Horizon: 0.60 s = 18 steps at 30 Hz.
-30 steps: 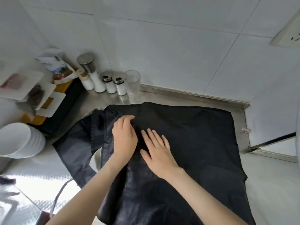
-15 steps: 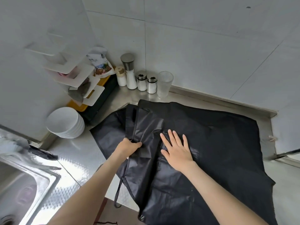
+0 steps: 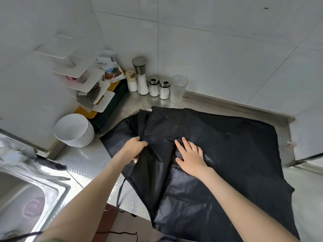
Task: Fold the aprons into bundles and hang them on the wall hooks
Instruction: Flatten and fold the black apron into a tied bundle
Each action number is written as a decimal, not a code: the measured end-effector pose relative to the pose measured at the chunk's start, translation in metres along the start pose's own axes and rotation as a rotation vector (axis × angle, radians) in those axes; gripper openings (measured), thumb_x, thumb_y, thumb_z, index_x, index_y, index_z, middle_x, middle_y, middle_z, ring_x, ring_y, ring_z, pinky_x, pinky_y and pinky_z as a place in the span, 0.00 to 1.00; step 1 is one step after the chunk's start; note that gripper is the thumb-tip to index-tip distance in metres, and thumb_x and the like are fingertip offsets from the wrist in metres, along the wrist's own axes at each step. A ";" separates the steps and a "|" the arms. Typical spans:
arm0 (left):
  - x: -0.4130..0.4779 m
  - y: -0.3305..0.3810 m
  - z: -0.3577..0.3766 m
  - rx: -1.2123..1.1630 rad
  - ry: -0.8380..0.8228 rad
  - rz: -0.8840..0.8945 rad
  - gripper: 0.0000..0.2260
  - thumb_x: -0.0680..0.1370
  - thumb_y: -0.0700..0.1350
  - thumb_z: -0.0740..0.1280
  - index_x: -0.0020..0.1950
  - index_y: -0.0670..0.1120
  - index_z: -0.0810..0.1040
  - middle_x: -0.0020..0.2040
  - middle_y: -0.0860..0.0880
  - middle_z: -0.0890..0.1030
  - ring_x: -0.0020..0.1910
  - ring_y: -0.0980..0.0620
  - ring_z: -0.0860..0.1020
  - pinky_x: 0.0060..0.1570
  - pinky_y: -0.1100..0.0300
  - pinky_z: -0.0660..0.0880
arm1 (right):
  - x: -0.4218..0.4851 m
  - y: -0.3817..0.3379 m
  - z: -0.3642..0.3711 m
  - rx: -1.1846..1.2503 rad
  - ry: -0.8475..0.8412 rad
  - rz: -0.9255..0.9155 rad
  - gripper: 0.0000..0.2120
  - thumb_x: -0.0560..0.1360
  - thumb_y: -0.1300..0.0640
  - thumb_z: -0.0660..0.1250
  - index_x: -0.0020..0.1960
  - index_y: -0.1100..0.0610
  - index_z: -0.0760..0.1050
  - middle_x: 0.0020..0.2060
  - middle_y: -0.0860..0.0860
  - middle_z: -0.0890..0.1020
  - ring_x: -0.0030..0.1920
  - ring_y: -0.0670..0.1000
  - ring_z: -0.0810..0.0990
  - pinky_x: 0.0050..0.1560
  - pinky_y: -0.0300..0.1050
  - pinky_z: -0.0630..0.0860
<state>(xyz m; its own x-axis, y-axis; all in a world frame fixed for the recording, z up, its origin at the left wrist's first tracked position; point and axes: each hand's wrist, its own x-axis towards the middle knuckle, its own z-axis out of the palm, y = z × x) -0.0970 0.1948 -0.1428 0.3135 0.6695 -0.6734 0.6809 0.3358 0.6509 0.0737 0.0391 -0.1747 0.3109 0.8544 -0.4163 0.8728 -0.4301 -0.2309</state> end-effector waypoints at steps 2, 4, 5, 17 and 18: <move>-0.005 0.008 0.003 0.067 -0.033 0.073 0.10 0.80 0.42 0.61 0.61 0.47 0.73 0.55 0.43 0.79 0.50 0.40 0.80 0.48 0.45 0.79 | 0.002 0.002 -0.007 0.115 -0.068 0.013 0.31 0.81 0.46 0.53 0.78 0.43 0.41 0.78 0.47 0.42 0.77 0.51 0.43 0.74 0.54 0.43; -0.014 0.018 0.008 0.125 -0.096 0.164 0.13 0.79 0.40 0.61 0.64 0.48 0.71 0.57 0.46 0.79 0.52 0.43 0.80 0.51 0.48 0.79 | 0.004 0.003 -0.018 0.271 -0.091 0.030 0.31 0.80 0.45 0.55 0.78 0.42 0.43 0.78 0.46 0.46 0.77 0.51 0.46 0.75 0.53 0.46; -0.019 0.024 0.012 0.140 -0.138 0.213 0.16 0.79 0.39 0.61 0.66 0.49 0.70 0.59 0.49 0.79 0.54 0.46 0.79 0.53 0.51 0.78 | 0.004 0.003 -0.025 0.404 -0.086 0.045 0.32 0.80 0.43 0.56 0.78 0.42 0.44 0.78 0.46 0.49 0.77 0.51 0.49 0.75 0.53 0.49; -0.062 0.070 0.064 0.454 -0.585 0.392 0.29 0.77 0.39 0.63 0.75 0.52 0.58 0.54 0.47 0.75 0.40 0.51 0.75 0.40 0.63 0.76 | -0.007 -0.014 -0.097 0.910 0.222 0.068 0.35 0.73 0.40 0.67 0.75 0.46 0.57 0.72 0.50 0.60 0.73 0.52 0.56 0.70 0.53 0.62; -0.060 0.070 0.065 0.472 -0.581 0.402 0.27 0.75 0.41 0.65 0.73 0.51 0.62 0.56 0.46 0.76 0.42 0.51 0.74 0.44 0.61 0.77 | -0.008 -0.018 -0.099 0.832 0.195 0.051 0.34 0.73 0.41 0.68 0.74 0.47 0.58 0.72 0.49 0.60 0.73 0.51 0.56 0.69 0.52 0.62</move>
<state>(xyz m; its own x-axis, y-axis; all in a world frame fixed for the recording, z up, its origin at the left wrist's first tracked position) -0.0247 0.1347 -0.0792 0.7930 0.1889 -0.5792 0.6092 -0.2529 0.7516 0.0929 0.0693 -0.0804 0.4685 0.8300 -0.3026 0.3195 -0.4785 -0.8179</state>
